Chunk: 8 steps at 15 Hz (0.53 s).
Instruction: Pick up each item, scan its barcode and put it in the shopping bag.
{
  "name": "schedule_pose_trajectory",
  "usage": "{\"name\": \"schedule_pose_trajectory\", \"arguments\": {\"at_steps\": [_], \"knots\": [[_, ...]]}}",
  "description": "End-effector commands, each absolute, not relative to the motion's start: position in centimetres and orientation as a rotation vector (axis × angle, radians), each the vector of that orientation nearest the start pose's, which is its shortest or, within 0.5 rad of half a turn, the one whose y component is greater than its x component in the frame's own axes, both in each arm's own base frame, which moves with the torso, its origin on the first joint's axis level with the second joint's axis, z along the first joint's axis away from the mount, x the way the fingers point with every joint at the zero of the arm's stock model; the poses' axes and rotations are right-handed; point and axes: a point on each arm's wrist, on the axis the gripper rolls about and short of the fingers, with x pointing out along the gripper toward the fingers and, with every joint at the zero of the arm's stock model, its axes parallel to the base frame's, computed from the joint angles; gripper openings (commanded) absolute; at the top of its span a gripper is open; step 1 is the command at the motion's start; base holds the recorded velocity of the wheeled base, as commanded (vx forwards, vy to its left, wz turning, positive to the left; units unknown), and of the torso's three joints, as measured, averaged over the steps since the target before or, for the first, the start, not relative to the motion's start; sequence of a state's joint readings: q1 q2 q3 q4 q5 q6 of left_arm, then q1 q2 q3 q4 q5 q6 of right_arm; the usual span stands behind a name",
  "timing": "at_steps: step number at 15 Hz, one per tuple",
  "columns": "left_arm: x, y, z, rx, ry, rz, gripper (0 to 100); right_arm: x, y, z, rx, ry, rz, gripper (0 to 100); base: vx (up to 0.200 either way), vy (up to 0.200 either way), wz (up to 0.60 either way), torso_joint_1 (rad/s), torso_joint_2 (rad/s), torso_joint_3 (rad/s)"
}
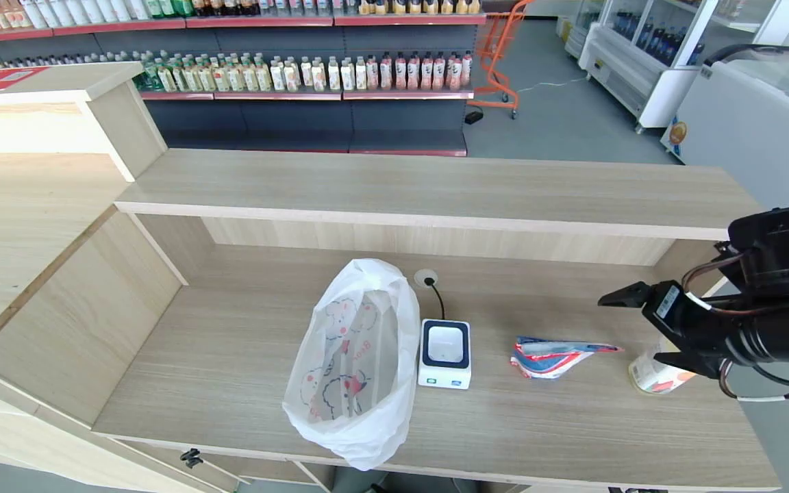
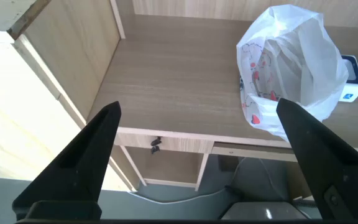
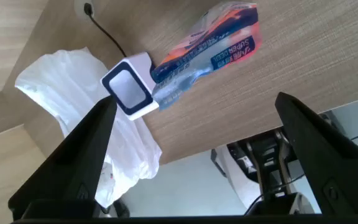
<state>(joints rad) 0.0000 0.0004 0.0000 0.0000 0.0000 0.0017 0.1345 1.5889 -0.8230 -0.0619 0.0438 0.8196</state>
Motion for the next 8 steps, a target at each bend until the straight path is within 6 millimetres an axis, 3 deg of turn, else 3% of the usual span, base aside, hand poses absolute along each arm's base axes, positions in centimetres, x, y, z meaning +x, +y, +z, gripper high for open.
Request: {"name": "schedule_pose_trajectory", "arguments": {"at_steps": [1, 4, 8], "knots": [[-2.3, 0.0, 7.6, 0.002, 0.002, 0.000, 100, 29.2, 4.1, 13.5, 0.783, 0.787, -0.224, 100, 0.000, 0.000, 0.00, 0.000, 0.00, 0.000], [-2.3, 0.0, 7.6, 0.002, 0.002, 0.000, 100, 31.0, 4.6, 12.5, 0.783, 0.743, -0.194, 100, 0.000, 0.000, 0.00, 0.000, 0.00, 0.000], [-2.3, 0.0, 7.6, 0.002, 0.002, 0.000, 100, 32.6, 5.7, 9.4, 0.743, 0.809, -0.246, 100, 0.000, 0.000, 0.00, 0.000, 0.00, 0.000]]}}
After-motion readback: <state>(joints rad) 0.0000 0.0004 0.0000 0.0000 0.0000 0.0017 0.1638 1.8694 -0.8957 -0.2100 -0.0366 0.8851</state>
